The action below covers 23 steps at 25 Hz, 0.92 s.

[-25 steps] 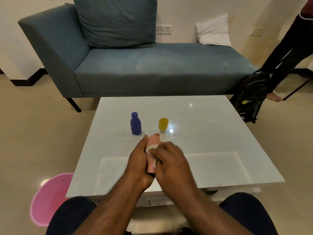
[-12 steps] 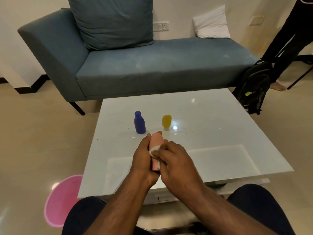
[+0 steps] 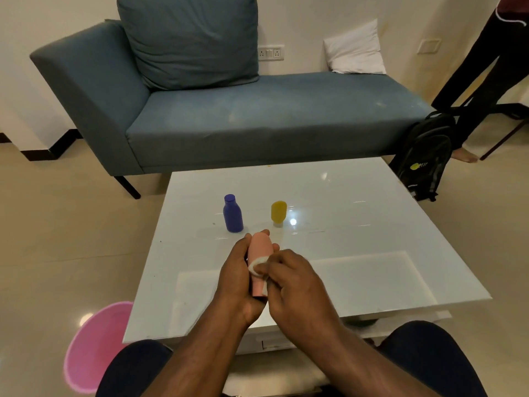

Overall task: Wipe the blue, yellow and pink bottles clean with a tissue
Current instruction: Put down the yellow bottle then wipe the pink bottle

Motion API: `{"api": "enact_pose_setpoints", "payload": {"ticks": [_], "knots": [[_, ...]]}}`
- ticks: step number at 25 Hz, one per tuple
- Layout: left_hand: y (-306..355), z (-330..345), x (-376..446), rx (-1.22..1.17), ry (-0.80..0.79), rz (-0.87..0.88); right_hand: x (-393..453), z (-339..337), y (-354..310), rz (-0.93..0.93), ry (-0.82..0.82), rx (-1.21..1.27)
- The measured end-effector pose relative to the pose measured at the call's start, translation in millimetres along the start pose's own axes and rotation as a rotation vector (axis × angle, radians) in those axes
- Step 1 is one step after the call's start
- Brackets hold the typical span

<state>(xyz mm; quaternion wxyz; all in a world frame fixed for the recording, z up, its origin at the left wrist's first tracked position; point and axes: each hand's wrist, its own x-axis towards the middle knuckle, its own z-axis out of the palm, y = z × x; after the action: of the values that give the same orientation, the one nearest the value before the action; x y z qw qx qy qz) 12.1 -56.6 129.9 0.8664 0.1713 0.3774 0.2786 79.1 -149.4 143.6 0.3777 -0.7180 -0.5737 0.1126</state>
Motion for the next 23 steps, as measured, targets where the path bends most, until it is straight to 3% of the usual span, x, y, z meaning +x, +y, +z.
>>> {"api": "enact_pose_setpoints", "payload": {"ticks": [5, 10, 14, 18, 23], "knots": [[-10.5, 1.0, -5.4, 0.057, 0.032, -0.016, 39.9, -6.9, 16.3, 0.049, 0.1, -0.052], [-1.2, -1.0, 0.8, -0.027, -0.016, 0.007, 10.1, -0.1, 8.9, 0.092, 0.008, 0.039], [-9.5, 1.3, 3.4, 0.011, -0.019, -0.024, 18.1, -4.1, 19.3, 0.128, 0.091, 0.061], [-6.5, 2.6, 10.1, 0.043, 0.02, 0.011, 3.6, -2.4, 11.6, 0.075, -0.037, 0.018], [-2.5, 5.9, 22.5, 0.079, 0.061, 0.036, -6.3, -1.4, 13.2, 0.032, -0.048, -0.009]]}}
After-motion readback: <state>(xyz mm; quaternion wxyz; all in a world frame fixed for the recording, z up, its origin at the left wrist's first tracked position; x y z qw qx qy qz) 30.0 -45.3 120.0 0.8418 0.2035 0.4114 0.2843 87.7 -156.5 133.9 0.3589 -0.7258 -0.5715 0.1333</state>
